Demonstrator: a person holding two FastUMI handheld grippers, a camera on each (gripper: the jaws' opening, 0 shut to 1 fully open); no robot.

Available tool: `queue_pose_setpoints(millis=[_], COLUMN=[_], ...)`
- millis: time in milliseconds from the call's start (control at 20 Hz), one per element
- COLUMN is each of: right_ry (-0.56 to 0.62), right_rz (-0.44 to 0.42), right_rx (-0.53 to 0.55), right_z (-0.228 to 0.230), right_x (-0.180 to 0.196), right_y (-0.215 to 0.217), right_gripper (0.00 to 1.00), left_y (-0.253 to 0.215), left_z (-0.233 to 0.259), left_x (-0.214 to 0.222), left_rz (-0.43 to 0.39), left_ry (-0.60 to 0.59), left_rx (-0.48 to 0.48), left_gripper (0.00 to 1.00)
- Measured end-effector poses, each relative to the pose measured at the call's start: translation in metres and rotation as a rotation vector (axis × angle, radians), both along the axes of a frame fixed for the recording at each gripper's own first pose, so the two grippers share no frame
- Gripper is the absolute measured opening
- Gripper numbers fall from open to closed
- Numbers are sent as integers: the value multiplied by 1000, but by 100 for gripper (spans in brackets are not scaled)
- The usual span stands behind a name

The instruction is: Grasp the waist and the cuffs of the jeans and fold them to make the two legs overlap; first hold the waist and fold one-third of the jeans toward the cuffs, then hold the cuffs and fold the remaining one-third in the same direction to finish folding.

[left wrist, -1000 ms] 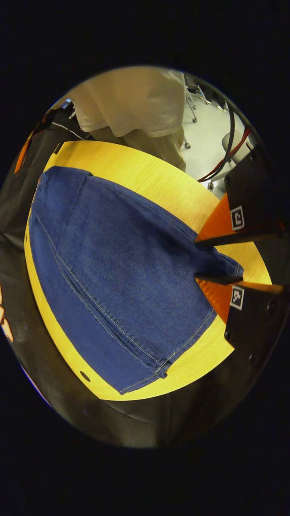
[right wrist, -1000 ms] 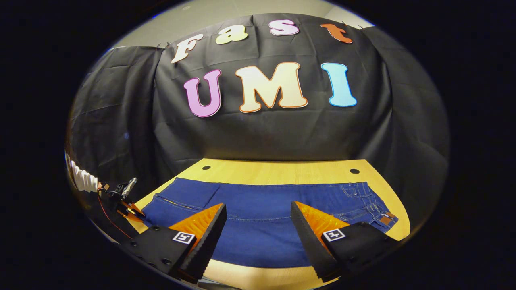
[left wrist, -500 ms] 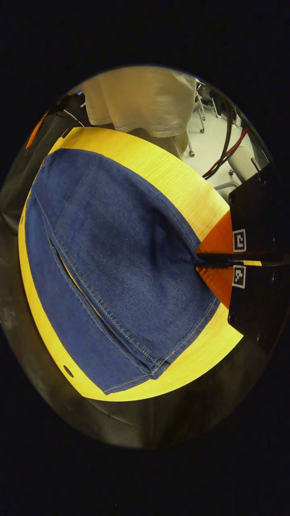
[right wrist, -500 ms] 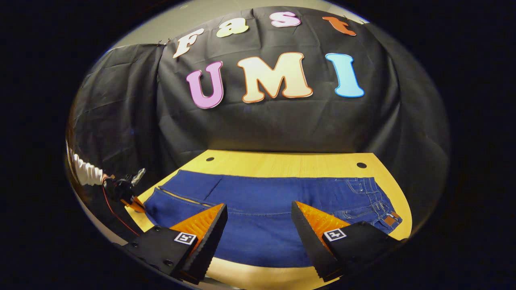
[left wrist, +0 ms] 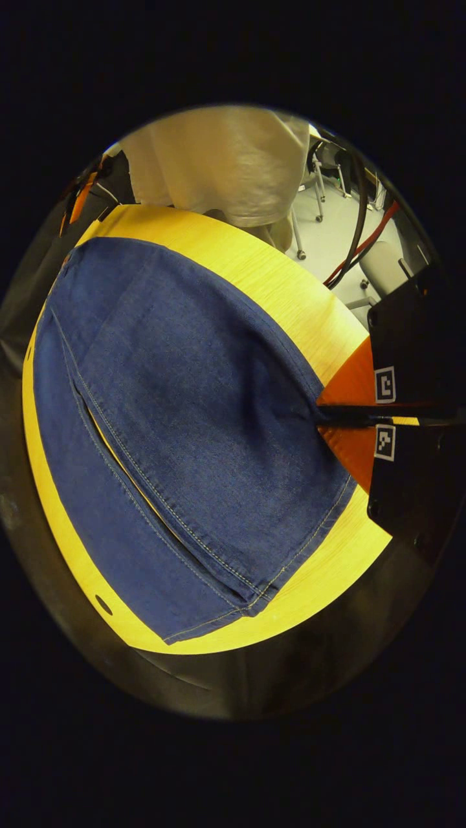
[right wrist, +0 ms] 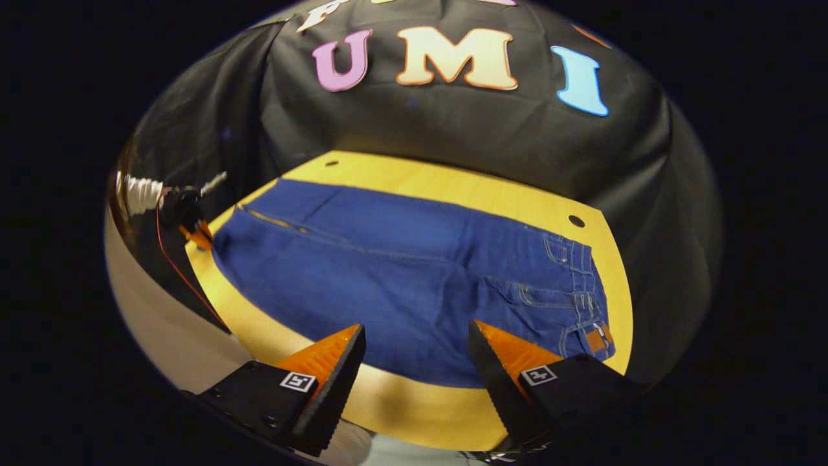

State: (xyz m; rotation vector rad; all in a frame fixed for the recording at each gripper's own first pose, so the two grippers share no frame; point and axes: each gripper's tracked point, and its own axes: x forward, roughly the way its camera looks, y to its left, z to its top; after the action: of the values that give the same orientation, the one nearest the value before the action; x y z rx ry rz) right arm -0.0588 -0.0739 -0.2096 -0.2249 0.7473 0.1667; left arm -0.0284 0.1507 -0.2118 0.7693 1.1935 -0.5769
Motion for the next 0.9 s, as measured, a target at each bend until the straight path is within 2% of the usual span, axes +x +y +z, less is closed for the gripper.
queue_pose_setpoints(millis=[100,150,400,900], right_ry=[69,106,315,514], right_rz=[35,54,167,279], right_rx=[-76,-106,-261,-360], right_z=[-14,-24,-63,-105], right_x=[-10,-12,-32,-24], right_y=[-22,-29,-70,-101], right_gripper=[96,99,99,100], left_y=[0,0,-2,-1], left_z=[1,1,-1,-2], left_x=[0,0,1,2], left_rz=[6,8,18,23], left_ry=[10,12,19,21], left_rx=[-2,-5,-9,32], left_gripper=[0,0,0,0])
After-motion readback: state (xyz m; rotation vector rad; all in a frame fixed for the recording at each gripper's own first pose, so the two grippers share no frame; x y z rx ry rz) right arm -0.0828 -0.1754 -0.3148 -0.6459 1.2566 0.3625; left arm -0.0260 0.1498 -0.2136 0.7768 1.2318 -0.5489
